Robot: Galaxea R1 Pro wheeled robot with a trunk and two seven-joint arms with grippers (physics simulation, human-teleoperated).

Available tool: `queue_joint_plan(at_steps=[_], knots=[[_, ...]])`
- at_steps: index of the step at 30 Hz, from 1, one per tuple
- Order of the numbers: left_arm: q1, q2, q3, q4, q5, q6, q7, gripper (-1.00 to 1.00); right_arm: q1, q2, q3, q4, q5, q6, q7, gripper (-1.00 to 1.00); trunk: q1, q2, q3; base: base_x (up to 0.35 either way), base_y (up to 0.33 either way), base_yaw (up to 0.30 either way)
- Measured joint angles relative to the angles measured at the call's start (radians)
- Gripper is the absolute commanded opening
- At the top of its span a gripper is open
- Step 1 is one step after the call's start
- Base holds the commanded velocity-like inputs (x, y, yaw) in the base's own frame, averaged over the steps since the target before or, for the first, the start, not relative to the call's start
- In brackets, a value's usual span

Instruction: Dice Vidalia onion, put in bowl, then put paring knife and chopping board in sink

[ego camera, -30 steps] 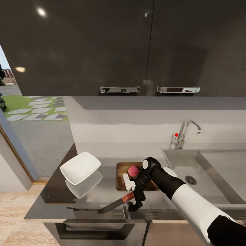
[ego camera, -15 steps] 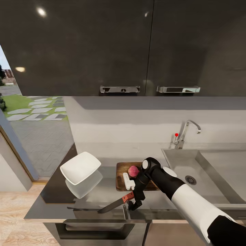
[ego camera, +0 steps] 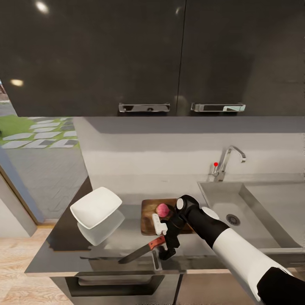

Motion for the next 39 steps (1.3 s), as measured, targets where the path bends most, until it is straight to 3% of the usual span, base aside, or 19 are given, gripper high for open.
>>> queue_joint_plan(at_steps=[19,39], knots=[[0.0,0.0,0.0,0.0,0.0,0.0,0.0,1.0,0.001,0.001,0.002,0.0,0.001,0.0,-0.014,1.0,0.0,0.0,-0.027,0.024,0.0,-0.076],[0.0,0.001,0.0,0.0,0.0,0.0,0.001,1.0,0.001,0.001,0.003,0.001,0.0,0.0,-0.024,1.0,0.0,0.0,-0.028,0.034,0.0,-0.002]])
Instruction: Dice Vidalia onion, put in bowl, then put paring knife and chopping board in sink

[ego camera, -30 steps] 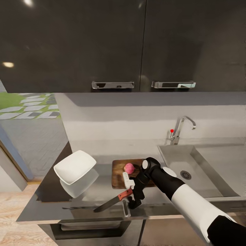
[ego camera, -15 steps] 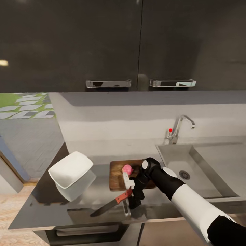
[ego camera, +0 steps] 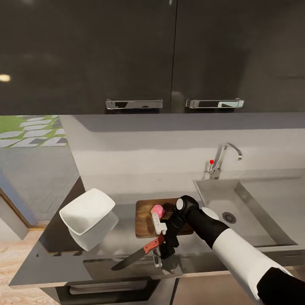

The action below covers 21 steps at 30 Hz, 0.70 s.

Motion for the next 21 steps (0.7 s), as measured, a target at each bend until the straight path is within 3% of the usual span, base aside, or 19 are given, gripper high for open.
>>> queue_joint_plan(at_steps=[21], knots=[[0.0,-0.001,0.0,0.0,0.0,-0.001,0.0,1.0,0.0,0.0,0.0,0.027,0.002,0.0,-0.027,1.0,0.0,0.0,0.0,0.032,0.05,0.0]])
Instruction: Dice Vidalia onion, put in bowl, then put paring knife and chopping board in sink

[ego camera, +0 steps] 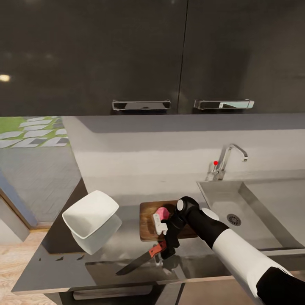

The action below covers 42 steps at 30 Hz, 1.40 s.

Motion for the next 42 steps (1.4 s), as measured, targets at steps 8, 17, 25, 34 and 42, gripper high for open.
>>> queue_joint_plan(at_steps=[8,17,25,34,42], knots=[[0.0,0.0,0.0,0.0,0.0,0.0,0.0,1.0,0.0,0.0,0.0,0.008,0.0,0.0,-0.005,1.0,0.0,0.0,0.0,0.001,0.048,0.0],[0.0,0.0,0.0,0.0,0.0,0.0,0.0,1.0,0.0,0.0,0.0,0.009,-0.001,0.0,-0.006,1.0,0.0,0.0,0.0,0.0,0.151,0.0],[0.0,0.0,0.0,0.0,0.0,0.0,-0.001,1.0,0.0,0.0,0.0,0.01,-0.001,0.0,-0.007,1.0,0.0,0.0,0.0,0.0,0.039,0.0],[0.0,0.0,0.0,0.0,0.0,0.0,-0.001,1.0,0.0,0.001,0.0,0.013,-0.001,0.0,-0.007,1.0,0.0,0.0,0.0,0.0,0.036,0.0],[0.0,0.0,0.0,0.0,0.0,0.0,-0.001,1.0,0.0,0.001,0.001,0.016,-0.002,0.0,-0.008,1.0,0.0,0.0,0.0,-0.038,0.002,0.0]])
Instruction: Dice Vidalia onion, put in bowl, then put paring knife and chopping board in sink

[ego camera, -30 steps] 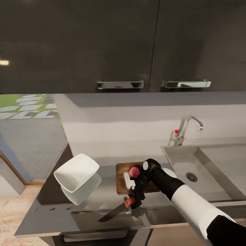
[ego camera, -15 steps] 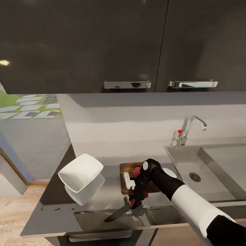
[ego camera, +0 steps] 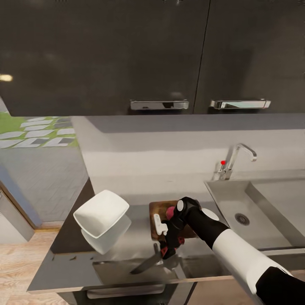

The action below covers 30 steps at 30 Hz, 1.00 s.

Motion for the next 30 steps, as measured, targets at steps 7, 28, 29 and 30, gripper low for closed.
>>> queue_joint_plan(at_steps=[7,28,29,30], knots=[[0.0,0.0,0.0,0.0,0.0,0.0,0.0,1.0,0.0,0.0,0.0,0.001,0.0,0.0,0.0,1.0,0.0,0.0,0.0,-0.212,0.0,0.0],[0.0,-0.002,0.0,0.0,0.0,0.0,0.0,1.0,0.0,0.0,0.0,0.008,0.0,-0.002,0.0,1.0,0.0,0.0,0.0,-0.02,-0.035,0.0],[0.0,-0.002,0.0,0.0,0.0,0.0,0.0,1.0,0.0,-0.001,0.0,0.009,0.0,-0.002,0.0,1.0,0.0,0.0,0.0,0.0,-0.016,0.0],[0.0,-0.002,0.0,0.0,0.0,0.0,0.0,1.0,0.0,-0.001,0.0,0.01,0.0,-0.002,0.0,1.0,0.0,0.0,0.0,0.0,-0.012,0.0]])
